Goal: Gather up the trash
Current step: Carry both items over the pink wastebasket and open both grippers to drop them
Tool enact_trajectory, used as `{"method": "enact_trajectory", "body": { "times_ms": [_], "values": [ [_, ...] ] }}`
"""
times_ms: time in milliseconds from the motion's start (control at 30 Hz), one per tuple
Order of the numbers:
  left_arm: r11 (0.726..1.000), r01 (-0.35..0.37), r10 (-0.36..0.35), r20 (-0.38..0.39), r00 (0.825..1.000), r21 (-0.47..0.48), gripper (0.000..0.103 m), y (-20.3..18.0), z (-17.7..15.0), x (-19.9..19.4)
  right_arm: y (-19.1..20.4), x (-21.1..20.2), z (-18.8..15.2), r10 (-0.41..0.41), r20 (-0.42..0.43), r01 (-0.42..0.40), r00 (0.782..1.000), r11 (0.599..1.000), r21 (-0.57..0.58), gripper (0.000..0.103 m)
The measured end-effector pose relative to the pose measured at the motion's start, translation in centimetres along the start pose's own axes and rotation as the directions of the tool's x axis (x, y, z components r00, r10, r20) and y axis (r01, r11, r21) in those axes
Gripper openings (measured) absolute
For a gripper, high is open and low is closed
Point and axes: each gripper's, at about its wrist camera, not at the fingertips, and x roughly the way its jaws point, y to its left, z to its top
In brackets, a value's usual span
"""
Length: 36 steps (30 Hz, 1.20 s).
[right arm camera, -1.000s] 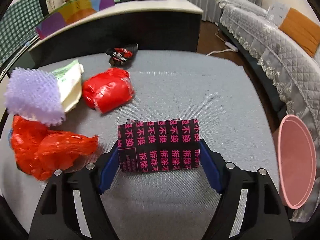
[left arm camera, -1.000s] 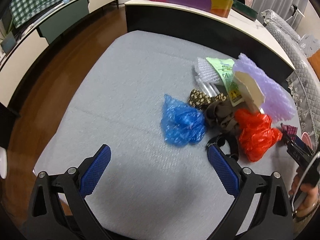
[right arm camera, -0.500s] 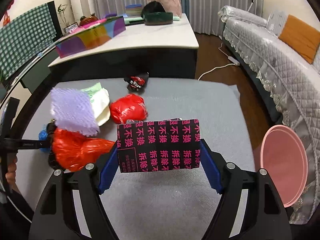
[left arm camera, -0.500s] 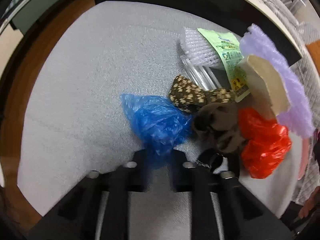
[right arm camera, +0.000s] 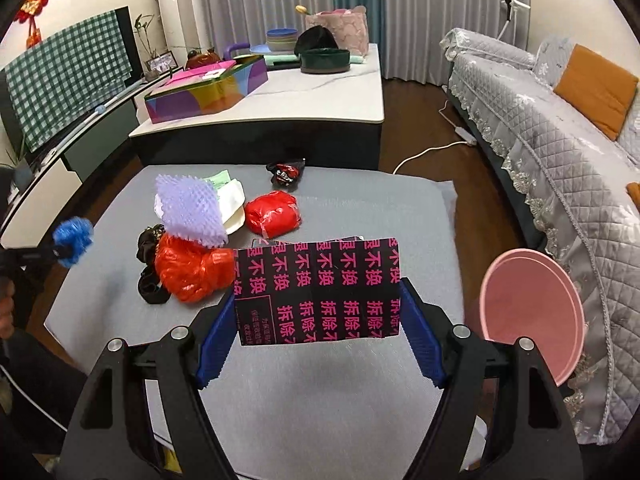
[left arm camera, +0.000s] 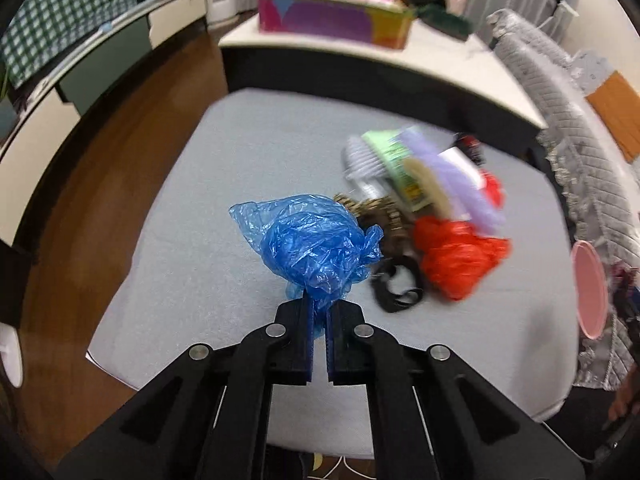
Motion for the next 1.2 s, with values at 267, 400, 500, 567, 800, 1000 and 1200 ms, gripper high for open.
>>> {"method": "enact_trajectory", "body": {
  "times_ms": [267,400,500,567,800,1000,1200],
  "values": [
    [0.978,0.137,-0.145,0.038,0.989,0.159,0.004,-8.6,0.7,-4.8,-4.7,-4.0,-0.5,-0.063,0.042,0.059,0.997,0.995,0.085,0.075],
    [0.936,0.220,-0.233,0.015,0.972,0.273,0.004,-15.7,0.8,-5.7,-9.8,-6.6,0.0,-0.136,0.088,0.118,0.987,0.976,0.185,0.075],
    [0.880,0.289,-0.305,-0.019,0.952,0.376,0.004,-22.8,1.0,-5.8,-13.8,-8.0,0.4,-0.209,0.114,0.174,0.971,0.950,0.260,0.075],
    [0.844,0.329,-0.348,-0.036,0.937,0.424,0.004,-26.6,0.8,-5.7,-16.2,-8.6,0.5,-0.259,0.123,0.211,0.958,0.928,0.306,0.075],
    [0.717,0.441,-0.438,-0.144,0.887,0.540,0.004,-39.1,-0.1,-3.5,-24.3,-8.4,0.2,-0.383,0.103,0.297,0.918,0.835,0.464,0.075],
    [0.678,0.466,-0.414,-0.228,0.881,0.569,0.004,-44.9,-0.9,-0.4,-28.5,-5.7,-1.6,-0.403,0.051,0.323,0.914,0.798,0.508,0.075],
    [0.663,0.467,-0.381,-0.273,0.883,0.585,0.004,-48.1,-1.4,2.2,-30.8,-3.4,-2.2,-0.391,0.015,0.335,0.920,0.808,0.484,0.075]
  ]
}}
